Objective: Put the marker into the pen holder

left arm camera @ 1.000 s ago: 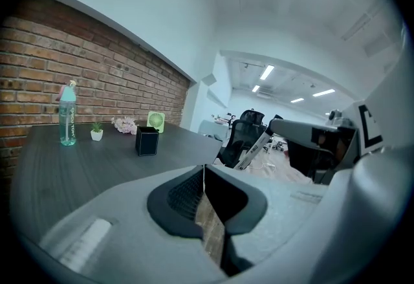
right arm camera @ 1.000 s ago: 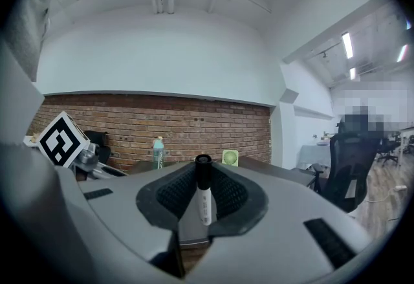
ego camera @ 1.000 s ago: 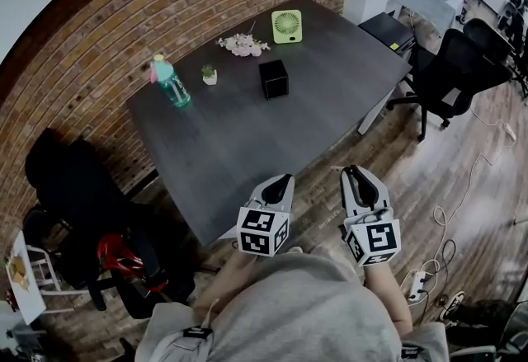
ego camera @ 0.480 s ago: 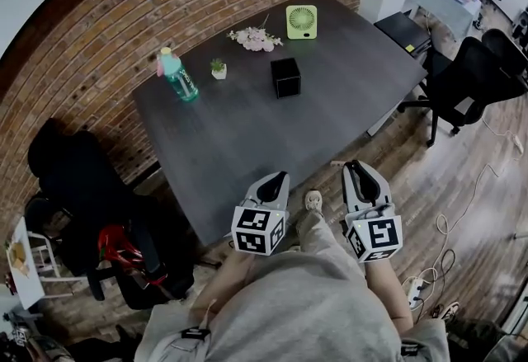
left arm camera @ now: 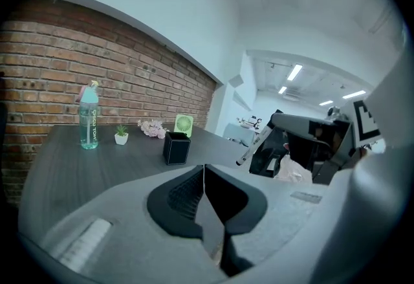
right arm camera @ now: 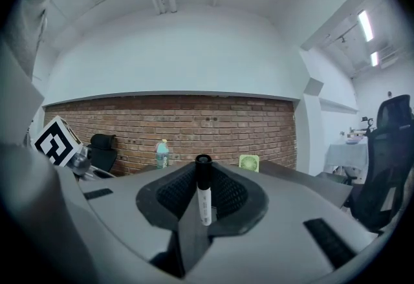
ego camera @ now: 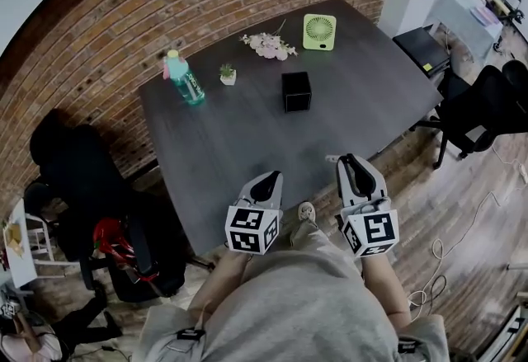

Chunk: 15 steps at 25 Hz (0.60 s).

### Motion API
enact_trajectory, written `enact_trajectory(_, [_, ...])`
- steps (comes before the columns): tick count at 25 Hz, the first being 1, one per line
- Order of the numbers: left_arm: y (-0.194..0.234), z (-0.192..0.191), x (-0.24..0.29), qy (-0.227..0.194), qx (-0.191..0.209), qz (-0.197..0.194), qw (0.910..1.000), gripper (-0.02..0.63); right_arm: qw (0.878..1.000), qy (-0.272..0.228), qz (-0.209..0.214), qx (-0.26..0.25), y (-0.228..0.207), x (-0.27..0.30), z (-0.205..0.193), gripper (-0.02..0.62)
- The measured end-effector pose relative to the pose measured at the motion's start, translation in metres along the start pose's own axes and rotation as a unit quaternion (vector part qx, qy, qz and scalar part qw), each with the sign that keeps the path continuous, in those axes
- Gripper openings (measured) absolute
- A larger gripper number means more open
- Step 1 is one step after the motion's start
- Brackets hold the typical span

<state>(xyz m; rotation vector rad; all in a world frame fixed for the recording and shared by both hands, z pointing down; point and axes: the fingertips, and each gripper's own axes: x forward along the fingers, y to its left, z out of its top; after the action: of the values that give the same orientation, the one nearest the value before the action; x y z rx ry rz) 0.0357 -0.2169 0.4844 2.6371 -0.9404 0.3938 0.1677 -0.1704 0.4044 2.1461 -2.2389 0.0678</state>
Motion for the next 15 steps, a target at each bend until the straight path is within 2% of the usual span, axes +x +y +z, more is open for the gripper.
enact_trajectory(15, [0.039, 0.037, 0.062, -0.010, -0.032, 0.066, 0.9972, 0.020, 0.997, -0.005, 0.075, -0.023, -0.043, 0.117, 0.018, 0.069])
